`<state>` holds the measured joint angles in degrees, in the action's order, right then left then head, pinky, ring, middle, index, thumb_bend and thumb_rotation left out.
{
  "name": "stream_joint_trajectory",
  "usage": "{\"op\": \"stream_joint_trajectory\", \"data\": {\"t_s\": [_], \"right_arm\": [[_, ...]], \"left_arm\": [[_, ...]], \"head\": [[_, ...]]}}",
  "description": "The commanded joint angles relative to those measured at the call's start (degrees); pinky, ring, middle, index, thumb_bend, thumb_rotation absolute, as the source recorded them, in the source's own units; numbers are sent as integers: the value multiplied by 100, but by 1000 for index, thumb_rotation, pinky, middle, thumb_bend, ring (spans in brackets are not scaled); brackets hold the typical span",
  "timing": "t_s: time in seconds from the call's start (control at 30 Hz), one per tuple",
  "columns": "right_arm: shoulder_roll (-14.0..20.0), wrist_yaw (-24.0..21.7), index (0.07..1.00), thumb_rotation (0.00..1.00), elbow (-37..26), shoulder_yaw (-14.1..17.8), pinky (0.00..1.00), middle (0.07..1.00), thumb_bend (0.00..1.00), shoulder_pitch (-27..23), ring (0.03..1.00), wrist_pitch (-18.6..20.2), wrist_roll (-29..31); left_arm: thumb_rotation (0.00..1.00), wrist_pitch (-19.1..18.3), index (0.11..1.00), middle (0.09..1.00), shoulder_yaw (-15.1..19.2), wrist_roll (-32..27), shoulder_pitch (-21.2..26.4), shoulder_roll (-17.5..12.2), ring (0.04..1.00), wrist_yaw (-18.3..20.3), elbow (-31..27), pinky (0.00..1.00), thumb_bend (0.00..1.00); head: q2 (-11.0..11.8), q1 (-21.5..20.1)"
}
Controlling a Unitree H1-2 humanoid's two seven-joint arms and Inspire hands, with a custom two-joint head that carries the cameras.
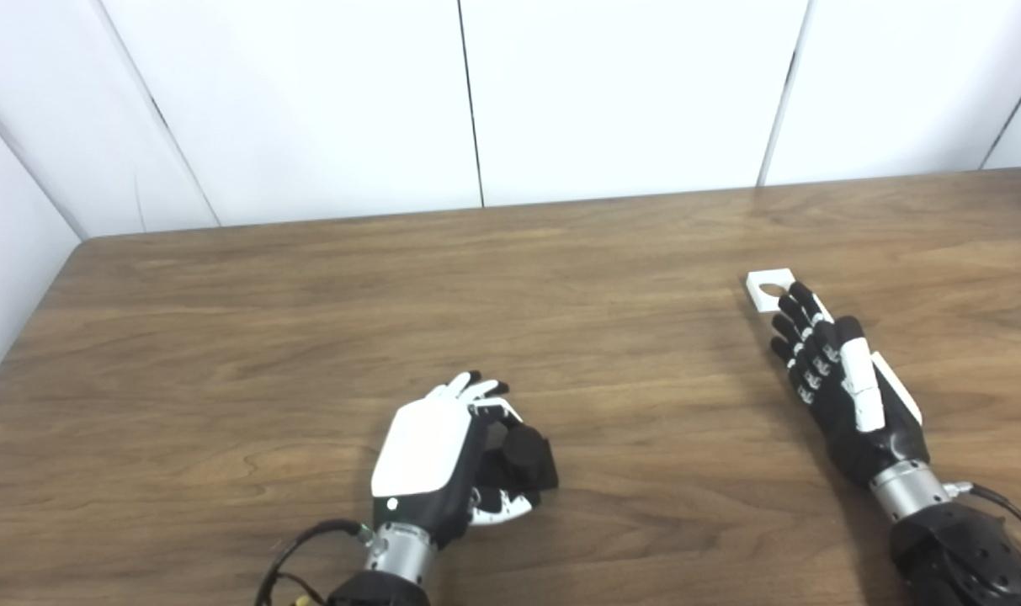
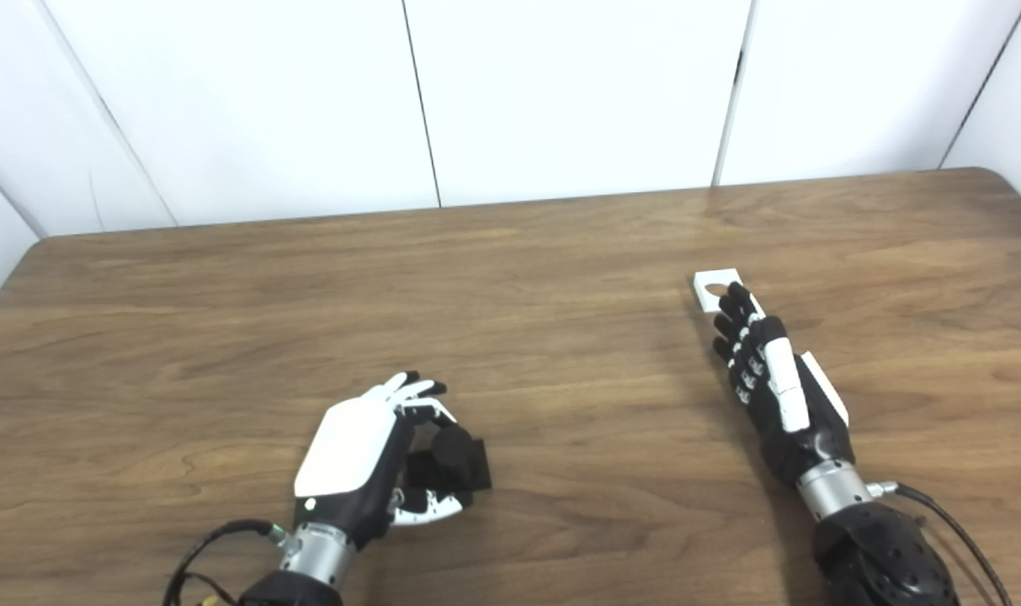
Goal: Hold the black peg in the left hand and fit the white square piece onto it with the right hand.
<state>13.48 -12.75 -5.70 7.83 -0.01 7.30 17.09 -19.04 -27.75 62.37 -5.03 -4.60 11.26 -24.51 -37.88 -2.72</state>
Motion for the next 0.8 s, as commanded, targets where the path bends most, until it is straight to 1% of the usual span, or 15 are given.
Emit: {"op": "stream_joint_trajectory", "data": {"t_s": [0.0, 0.1, 0.17, 0.27, 0.3, 0.33, 0.37, 0.4, 0.43, 0.5, 0.57, 0.6, 0.67, 0.73, 0.77], "right_arm": [[40, -58, 1000, 919, -79, -67, 1000, 1000, 695, 6, 1000, 17, -17], [265, 63, 1000, 932, -161, -327, 1000, 1000, 703, 38, 1000, -100, -830], [408, 227, 1000, 886, -306, -518, 1000, 1000, 697, 45, 1000, -184, -1506], [517, 464, 1000, 840, -443, -702, 1000, 993, 702, -46, 998, -248, -2247], [554, 528, 1000, 794, -482, -752, 1000, 978, 706, -116, 987, -260, -2500], [588, 584, 1000, 772, -519, -779, 1000, 972, 710, -246, 985, -252, -2715], [604, 609, 993, 699, -539, -786, 986, 964, 720, -332, 976, -244, -2833], [621, 614, 989, 661, -562, -792, 978, 960, 725, -429, 972, -205, -2949], [640, 610, 983, 633, -587, -802, 975, 962, 740, -517, 974, -155, -3065], [747, 600, 979, 591, -642, -877, 993, 970, 760, -794, 990, -84, -3499], [827, 594, 972, 526, -677, -935, 999, 972, 756, -1050, 995, -22, -3843], [886, 546, 967, 484, -704, -979, 1000, 978, 754, -1195, 998, 71, -4017], [1061, 436, 970, 440, -665, -1092, 1000, 983, 748, -1499, 1000, 176, -4368], [1196, 308, 955, 404, -592, -1159, 950, 981, 769, -1732, 1000, 299, -4547], [1285, 238, 937, 389, -465, -1178, 948, 983, 783, -1884, 1000, 311, -4568]], "left_arm": [[75, 149, 491, 863, -47, -90, -49, 28, 940, 110, 47, 919, 523], [74, 214, 491, 866, -52, -145, -36, 36, 942, 81, 104, 914, 523], [73, 235, 491, 867, -43, -174, -29, 44, 945, 69, 132, 918, 523], [73, 280, 491, 865, -27, -171, -31, 65, 947, 41, 170, 926, 523], [73, 298, 491, 862, -25, -169, -31, 68, 947, 26, 188, 925, 523], [74, 312, 491, 861, -27, -168, -32, 69, 947, 22, 202, 927, 523], [74, 321, 491, 860, -28, -168, -33, 70, 947, 22, 209, 927, 523], [75, 318, 491, 860, -32, -157, -35, 74, 948, 32, 215, 928, 523], [75, 320, 491, 860, -38, -140, -39, 78, 950, 26, 222, 933, 523], [75, 334, 491, 859, -48, -123, -57, 92, 946, -18, 248, 928, 523], [75, 346, 491, 860, -52, -118, -68, 97, 945, -42, 265, 925, 523], [76, 330, 491, 861, -55, -103, -71, 101, 945, -22, 261, 924, 523], [76, 313, 491, 865, -55, -98, -79, 105, 947, 1, 252, 927, 523], [76, 324, 491, 865, -56, -104, -79, 110, 944, -24, 272, 931, 523], [76, 327, 491, 865, -54, -111, -77, 110, 944, -28, 279, 931, 523]], "head": [[-12, -17], [-19, -45], [-19, -45], [-29, -57], [-36, -62], [-33, -60], [-34, -60], [-35, -55], [-37, -52], [-38, -60], [-35, -67], [-31, -72], [-28, -74], [-24, -80], [-15, -94]]}}
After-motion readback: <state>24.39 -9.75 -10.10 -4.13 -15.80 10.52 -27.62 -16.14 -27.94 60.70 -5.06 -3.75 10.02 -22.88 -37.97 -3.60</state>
